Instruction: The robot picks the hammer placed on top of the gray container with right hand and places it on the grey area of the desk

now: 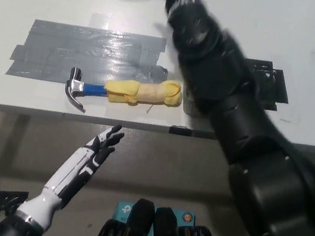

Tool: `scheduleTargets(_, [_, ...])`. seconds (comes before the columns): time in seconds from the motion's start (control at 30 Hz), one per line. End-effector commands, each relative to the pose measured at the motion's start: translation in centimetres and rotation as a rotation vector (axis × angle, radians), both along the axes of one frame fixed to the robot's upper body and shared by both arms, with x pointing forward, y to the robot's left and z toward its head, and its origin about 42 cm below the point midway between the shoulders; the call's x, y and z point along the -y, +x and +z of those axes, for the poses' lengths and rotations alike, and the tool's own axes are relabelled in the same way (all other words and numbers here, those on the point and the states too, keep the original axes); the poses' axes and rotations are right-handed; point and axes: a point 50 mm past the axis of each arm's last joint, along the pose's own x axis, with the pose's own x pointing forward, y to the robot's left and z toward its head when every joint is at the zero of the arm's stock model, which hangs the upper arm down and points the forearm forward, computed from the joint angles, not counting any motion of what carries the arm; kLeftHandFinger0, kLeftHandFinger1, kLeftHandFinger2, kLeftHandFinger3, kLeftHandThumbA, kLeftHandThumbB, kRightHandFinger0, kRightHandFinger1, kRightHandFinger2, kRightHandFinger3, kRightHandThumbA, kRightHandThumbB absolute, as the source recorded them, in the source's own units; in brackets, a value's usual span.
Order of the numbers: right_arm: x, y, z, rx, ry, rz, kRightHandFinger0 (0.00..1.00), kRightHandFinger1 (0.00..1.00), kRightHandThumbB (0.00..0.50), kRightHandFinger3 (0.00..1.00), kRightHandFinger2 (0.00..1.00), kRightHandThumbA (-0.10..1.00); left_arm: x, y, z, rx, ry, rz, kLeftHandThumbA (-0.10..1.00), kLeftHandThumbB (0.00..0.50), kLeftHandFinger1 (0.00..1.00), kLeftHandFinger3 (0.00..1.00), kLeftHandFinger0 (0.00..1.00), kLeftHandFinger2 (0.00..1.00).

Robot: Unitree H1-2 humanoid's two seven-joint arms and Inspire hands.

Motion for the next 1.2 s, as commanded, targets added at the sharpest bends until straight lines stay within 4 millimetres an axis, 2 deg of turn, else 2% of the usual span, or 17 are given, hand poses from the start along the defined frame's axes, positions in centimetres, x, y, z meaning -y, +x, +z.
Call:
scheduleTargets(0.0, [3.5, -4.9, 15.5, 0.274, 0.195, 0.195, 1.00, 1.00, 0.500, 1.00, 1.00, 1.00, -0.1, 2.5, 3.0, 0.132, -0.018, 0.006, 1.00, 0.057, 1.00, 1.00, 1.00, 1.00])
scheduleTargets(0.03, [4.4, -5.6, 16.5, 0.310, 0.192, 0.199, 1.00, 1.00, 0.500, 1.00, 1.00, 1.00, 0.0, 2.9, 3.4, 0.150, -0.016, 0.007, 1.00, 0.058, 1.00, 1.00, 1.00, 1.00])
scheduleTargets(0.13, [9.6, -9.8, 18.9, 0.499, 0.141, 0.209, 1.00, 1.00, 0.499, 1.00, 1.00, 1.00, 0.0, 4.2, 4.6, 0.177, -0.037, 0.027, 1.00, 0.087, 1.00, 1.00, 1.00, 1.00])
scheduleTargets(0.27, [15.2, -14.7, 18.2, 0.568, 0.141, 0.235, 1.00, 1.00, 0.484, 1.00, 1.00, 1.00, -0.2, 4.7, 4.9, 0.200, -0.056, 0.062, 1.00, 0.099, 1.00, 1.00, 1.00, 1.00])
scheduleTargets(0.3, [17.2, -16.3, 17.4, 0.596, 0.131, 0.228, 1.00, 1.00, 0.472, 1.00, 1.00, 1.00, -0.3, 4.9, 5.0, 0.208, -0.056, 0.071, 1.00, 0.111, 1.00, 1.00, 1.00, 1.00])
scheduleTargets(0.37, [20.3, -19.0, 14.7, 0.593, 0.167, 0.231, 1.00, 1.00, 0.447, 1.00, 1.00, 1.00, -0.4, 4.9, 5.1, 0.221, -0.072, 0.084, 1.00, 0.100, 1.00, 1.00, 1.00, 1.00])
scheduleTargets(0.47, [23.2, -21.8, 10.7, 0.600, 0.165, 0.203, 1.00, 1.00, 0.443, 1.00, 1.00, 1.00, -0.6, 4.8, 4.7, 0.215, -0.094, 0.103, 1.00, 0.101, 1.00, 1.00, 1.00, 1.00])
scheduleTargets(0.5, [24.3, -22.8, 8.5, 0.603, 0.161, 0.171, 1.00, 1.00, 0.450, 1.00, 1.00, 1.00, -0.7, 4.7, 4.5, 0.208, -0.108, 0.106, 1.00, 0.111, 1.00, 1.00, 1.00, 1.00])
scheduleTargets(0.57, [25.3, -24.5, 5.2, 0.600, 0.164, 0.135, 1.00, 1.00, 0.432, 1.00, 1.00, 1.00, -0.8, 4.5, 4.1, 0.201, -0.119, 0.113, 1.00, 0.122, 1.00, 1.00, 1.00, 1.00])
scheduleTargets(0.6, [25.4, -24.8, 4.7, 0.596, 0.164, 0.132, 1.00, 1.00, 0.430, 1.00, 1.00, 1.00, -0.9, 4.4, 3.9, 0.199, -0.120, 0.114, 1.00, 0.122, 1.00, 1.00, 1.00, 1.00])
scheduleTargets(0.7, [26.3, -27.6, 0.0, 0.513, 0.252, 0.128, 1.00, 1.00, 0.469, 1.00, 1.00, 1.00, -1.2, 3.9, 3.4, 0.182, -0.124, 0.111, 1.00, 0.133, 1.00, 1.00, 1.00, 1.00])
scheduleTargets(0.73, [26.7, -28.8, -1.6, 0.487, 0.282, 0.118, 1.00, 1.00, 0.444, 1.00, 1.00, 1.00, -1.1, 3.8, 3.2, 0.177, -0.129, 0.106, 1.00, 0.132, 1.00, 1.00, 1.00, 1.00])
scheduleTargets(0.83, [27.0, -29.8, -3.3, 0.453, 0.323, 0.111, 1.00, 1.00, 0.411, 1.00, 1.00, 1.00, -1.3, 3.2, 2.6, 0.154, -0.146, 0.109, 1.00, 0.144, 1.00, 1.00, 1.00, 1.00])
scheduleTargets(0.87, [27.1, -30.3, -5.1, 0.445, 0.371, 0.080, 1.00, 1.00, 0.384, 1.00, 1.00, 1.00, -1.6, 2.8, 2.1, 0.148, -0.142, 0.120, 1.00, 0.140, 1.00, 1.00, 1.00, 1.00])
scheduleTargets(1.0, [26.5, -31.0, -8.2, 0.346, 0.417, 0.061, 1.00, 1.00, 0.393, 1.00, 1.00, 1.00, -1.8, 1.8, 1.6, 0.129, -0.133, 0.127, 1.00, 0.122, 1.00, 1.00, 1.00, 1.00])
scheduleTargets(1.1, [25.9, -30.3, -11.3, 0.224, 0.439, 0.046, 1.00, 1.00, 0.395, 1.00, 1.00, 1.00, -1.7, 1.2, 0.9, 0.115, -0.135, 0.129, 1.00, 0.148, 1.00, 1.00, 1.00, 1.00])
scheduleTargets(1.17, [25.3, -29.7, -13.2, 0.182, 0.450, 0.040, 1.00, 1.00, 0.388, 1.00, 1.00, 1.00, -1.9, 0.6, 0.3, 0.102, -0.138, 0.131, 1.00, 0.145, 1.00, 1.00, 1.00, 1.00])
